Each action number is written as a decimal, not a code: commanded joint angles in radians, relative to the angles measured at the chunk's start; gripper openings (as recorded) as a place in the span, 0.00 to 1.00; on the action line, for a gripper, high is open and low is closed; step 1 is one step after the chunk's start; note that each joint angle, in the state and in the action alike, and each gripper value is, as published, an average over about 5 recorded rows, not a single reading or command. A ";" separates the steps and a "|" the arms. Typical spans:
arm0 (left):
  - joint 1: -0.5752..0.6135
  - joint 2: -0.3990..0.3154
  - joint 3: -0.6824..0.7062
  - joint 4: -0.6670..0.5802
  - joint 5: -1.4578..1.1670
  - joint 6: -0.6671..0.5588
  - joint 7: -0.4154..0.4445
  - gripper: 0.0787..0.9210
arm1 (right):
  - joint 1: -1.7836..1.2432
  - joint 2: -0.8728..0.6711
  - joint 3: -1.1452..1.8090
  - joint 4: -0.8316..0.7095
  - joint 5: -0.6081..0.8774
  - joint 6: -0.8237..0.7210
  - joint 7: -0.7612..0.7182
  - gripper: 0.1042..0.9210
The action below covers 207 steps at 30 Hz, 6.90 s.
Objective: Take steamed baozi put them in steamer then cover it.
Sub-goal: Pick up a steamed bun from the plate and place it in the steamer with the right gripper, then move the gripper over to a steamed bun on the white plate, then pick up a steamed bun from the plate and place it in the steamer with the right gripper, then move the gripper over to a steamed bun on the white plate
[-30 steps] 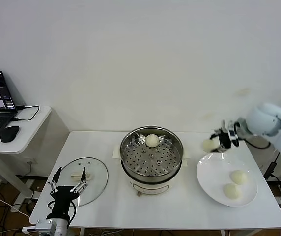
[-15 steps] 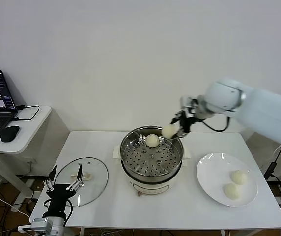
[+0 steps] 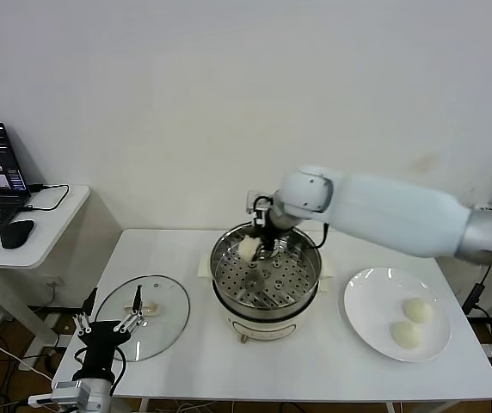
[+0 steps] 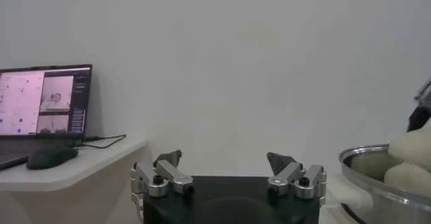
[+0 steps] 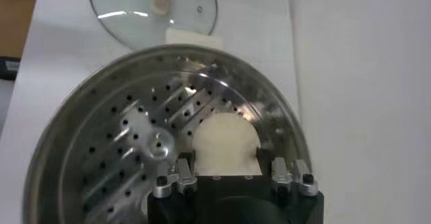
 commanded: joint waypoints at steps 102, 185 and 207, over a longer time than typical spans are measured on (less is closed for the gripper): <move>0.017 0.008 -0.013 0.034 0.014 -0.005 0.003 0.88 | -0.735 -0.751 0.696 0.133 -0.716 0.443 -0.314 0.49; -0.003 0.027 -0.012 0.018 0.010 -0.009 -0.001 0.88 | -0.028 -0.889 0.194 0.360 -0.439 0.362 -0.320 0.88; -0.001 0.017 0.020 0.017 0.023 -0.008 -0.001 0.88 | -0.947 -0.892 0.830 0.132 -0.732 0.435 -0.237 0.88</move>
